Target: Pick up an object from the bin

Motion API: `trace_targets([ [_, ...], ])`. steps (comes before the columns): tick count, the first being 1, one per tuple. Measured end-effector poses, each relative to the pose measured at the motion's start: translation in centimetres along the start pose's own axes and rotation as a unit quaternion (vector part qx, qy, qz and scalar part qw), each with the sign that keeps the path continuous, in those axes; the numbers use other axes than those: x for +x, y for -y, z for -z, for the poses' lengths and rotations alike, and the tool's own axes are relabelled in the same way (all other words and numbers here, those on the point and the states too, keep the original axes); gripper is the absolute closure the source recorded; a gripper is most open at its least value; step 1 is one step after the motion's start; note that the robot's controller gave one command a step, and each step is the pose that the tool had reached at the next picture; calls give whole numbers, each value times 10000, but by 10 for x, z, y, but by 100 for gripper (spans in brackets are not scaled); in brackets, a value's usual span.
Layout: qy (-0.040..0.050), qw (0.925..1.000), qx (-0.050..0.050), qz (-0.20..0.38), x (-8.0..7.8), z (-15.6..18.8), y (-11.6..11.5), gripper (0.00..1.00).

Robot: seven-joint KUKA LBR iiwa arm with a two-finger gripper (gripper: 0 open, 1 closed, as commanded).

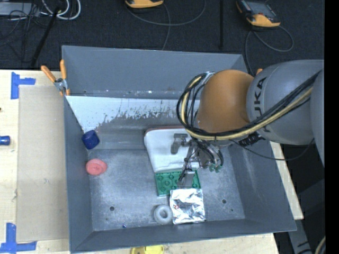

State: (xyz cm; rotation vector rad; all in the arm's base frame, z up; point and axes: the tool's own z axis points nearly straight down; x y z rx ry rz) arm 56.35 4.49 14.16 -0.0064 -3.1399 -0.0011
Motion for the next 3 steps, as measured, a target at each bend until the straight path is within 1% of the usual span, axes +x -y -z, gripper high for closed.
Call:
trace_targets([
  [1,61,9987,-12,514,27,-69,-26,0],
  [2,41,9987,-7,501,27,-68,-25,100],
  [3,55,9990,-2,454,8,85,-34,100],
])
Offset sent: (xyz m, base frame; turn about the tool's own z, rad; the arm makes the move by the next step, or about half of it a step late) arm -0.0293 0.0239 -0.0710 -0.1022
